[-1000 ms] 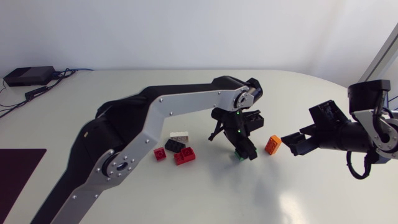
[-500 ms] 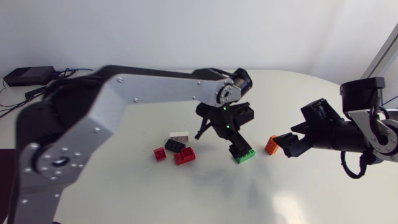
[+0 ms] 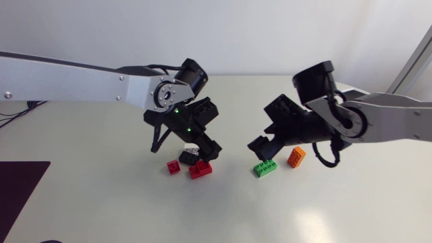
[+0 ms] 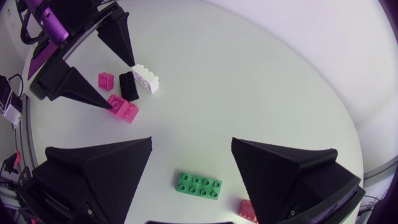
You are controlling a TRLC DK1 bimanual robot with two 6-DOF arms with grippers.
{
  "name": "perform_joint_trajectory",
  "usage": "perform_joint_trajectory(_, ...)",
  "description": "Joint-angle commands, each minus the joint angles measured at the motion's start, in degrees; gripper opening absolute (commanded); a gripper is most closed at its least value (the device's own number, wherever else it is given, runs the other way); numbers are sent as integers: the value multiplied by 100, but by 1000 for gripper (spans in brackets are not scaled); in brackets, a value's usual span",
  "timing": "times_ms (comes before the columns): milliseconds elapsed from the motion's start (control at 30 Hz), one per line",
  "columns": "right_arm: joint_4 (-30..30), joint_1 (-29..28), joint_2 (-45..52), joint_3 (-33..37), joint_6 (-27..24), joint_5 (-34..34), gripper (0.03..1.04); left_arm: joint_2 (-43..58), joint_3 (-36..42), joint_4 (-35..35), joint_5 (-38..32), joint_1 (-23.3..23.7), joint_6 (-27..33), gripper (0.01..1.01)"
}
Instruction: Sort duplo bricks by size, large to the right and small to the left
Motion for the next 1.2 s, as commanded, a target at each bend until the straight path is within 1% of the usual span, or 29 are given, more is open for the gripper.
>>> perform_joint_trajectory(0, -2, 169, 579, 470, 145, 29, 925, -272, -389, 157, 4, 203, 44, 985)
perform_joint_trajectory(133, -54, 398, 1256, 1094, 180, 20, 936, -492, -820, 359, -5, 502, 193, 985)
perform_joint_trajectory(333, -116, 652, 2056, 1832, 233, 11, 939, -633, -1277, 552, -5, 880, 422, 982)
perform_joint_trajectory(533, -274, 767, 2917, 2597, 233, -42, 939, -642, -1532, 658, 4, 1152, 642, 972)
perform_joint_trajectory(600, -336, 793, 3084, 2755, 233, -51, 939, -668, -1620, 658, 4, 1222, 703, 956)
perform_joint_trajectory(733, -423, 907, 3146, 2826, 250, -51, 939, -668, -1743, 658, 39, 1293, 747, 952)
perform_joint_trajectory(800, -423, 951, 3146, 2799, 286, -51, 939, -624, -1760, 675, 92, 1284, 738, 934)
perform_joint_trajectory(867, -423, 969, 3146, 2764, 321, -33, 939, -527, -1760, 728, 180, 1249, 721, 908)
perform_joint_trajectory(933, -423, 978, 3111, 2703, 338, -33, 939, -431, -1787, 825, 223, 1196, 703, 854)
perform_joint_trajectory(1000, -415, 978, 3049, 2615, 338, -33, 939, -334, -1813, 877, 250, 1161, 712, 851)
perform_joint_trajectory(1067, -397, 978, 2952, 2492, 338, -7, 939, -255, -1831, 913, 250, 1135, 721, 785)
perform_joint_trajectory(1167, -380, 978, 2847, 2377, 329, 2, 939, -184, -1831, 913, 250, 1178, 721, 774)
